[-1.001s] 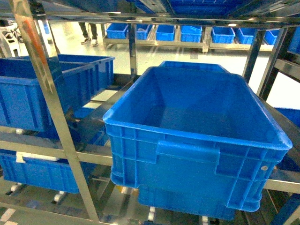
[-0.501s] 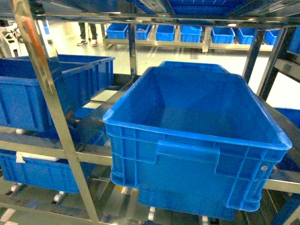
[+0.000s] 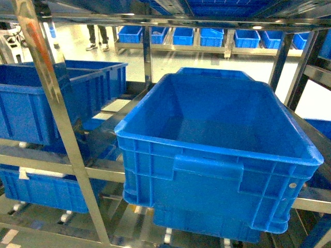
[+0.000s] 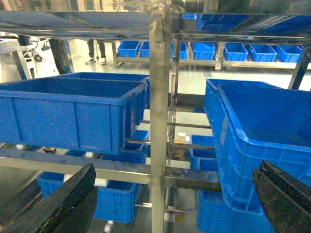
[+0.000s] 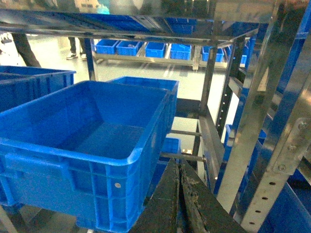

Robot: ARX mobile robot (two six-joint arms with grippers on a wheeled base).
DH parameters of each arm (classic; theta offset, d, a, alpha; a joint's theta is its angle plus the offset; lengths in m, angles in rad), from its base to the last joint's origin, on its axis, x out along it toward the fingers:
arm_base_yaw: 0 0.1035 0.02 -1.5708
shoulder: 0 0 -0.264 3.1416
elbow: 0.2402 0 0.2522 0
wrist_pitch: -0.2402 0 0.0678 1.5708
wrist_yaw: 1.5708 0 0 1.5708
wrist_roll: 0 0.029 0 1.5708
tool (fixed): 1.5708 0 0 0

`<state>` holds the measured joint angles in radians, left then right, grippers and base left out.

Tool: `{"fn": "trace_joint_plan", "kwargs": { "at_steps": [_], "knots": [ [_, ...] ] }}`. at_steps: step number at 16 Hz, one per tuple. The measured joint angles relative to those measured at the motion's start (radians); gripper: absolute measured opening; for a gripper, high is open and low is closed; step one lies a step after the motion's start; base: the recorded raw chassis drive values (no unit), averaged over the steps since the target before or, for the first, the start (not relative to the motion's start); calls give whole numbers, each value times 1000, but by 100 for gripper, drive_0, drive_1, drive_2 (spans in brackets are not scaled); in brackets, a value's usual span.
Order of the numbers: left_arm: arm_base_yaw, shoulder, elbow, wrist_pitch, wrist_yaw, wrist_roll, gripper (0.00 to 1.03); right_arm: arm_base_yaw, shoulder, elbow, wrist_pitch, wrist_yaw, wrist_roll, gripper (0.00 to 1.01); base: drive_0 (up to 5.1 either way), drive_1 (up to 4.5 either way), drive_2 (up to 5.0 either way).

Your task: Pick red block from blue box to shelf

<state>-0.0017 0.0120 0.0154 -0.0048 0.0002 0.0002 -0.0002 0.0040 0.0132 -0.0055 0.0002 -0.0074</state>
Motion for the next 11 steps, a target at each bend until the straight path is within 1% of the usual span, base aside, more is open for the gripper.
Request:
{"fn": "trace_joint_plan", "kwargs": {
  "at_steps": [7,8,10,11],
  "knots": [
    [0,0,0,0,-1,0,98,0,0,0,1,0,0,2,0,0,0],
    [0,0,0,0,-1,0,98,0,0,0,1,0,0,17,0,0,0],
    [0,0,0,0,-1,0,98,0,0,0,1,0,0,41,0,0,0],
    [0,0,0,0,-1,0,98,0,0,0,1,0,0,56,0,0,0]
  ]
}}
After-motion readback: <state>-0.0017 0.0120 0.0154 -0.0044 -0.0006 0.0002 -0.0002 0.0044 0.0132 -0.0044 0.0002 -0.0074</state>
